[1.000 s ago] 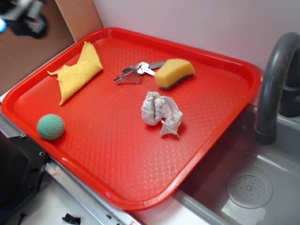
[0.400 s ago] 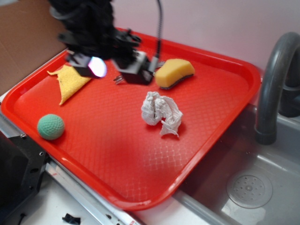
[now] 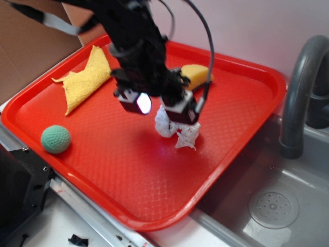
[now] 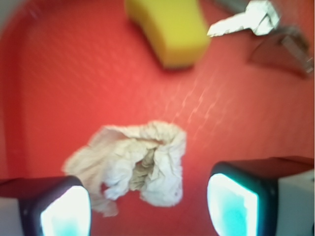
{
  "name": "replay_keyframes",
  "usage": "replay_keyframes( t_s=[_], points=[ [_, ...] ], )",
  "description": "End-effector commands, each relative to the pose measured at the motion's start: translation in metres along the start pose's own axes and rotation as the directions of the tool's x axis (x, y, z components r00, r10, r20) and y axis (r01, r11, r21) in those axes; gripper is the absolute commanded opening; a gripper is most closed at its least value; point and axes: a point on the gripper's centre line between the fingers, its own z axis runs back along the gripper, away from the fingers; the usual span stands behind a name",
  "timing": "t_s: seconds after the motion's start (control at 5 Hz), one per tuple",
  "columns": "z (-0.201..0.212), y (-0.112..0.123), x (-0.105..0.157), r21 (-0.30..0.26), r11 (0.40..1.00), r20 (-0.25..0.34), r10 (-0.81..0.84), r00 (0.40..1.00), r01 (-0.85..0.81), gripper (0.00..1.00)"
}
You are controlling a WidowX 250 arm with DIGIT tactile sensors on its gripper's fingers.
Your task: Grab the white paper.
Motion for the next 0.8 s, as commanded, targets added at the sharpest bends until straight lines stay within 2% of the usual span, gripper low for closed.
replay_keyframes(
  t_s=[0.0, 0.2, 0.4, 0.6],
  points=[
    [-0.025, -0.007, 0.013, 0.005, 1.000, -0.017, 0.005, 1.000, -0.005, 1.00],
    [-0.029, -0.013, 0.013, -0.011, 1.000, -0.027, -0.014, 1.000, 0.014, 0.92],
    [-0.025, -0.014, 0.011, -0.001, 1.000, -0.011, 0.001, 1.000, -0.001, 0.00],
    [-0.012, -0.008, 0.010, 0.011, 1.000, -0.022, -0.025, 0.999, 0.025, 0.00]
  ],
)
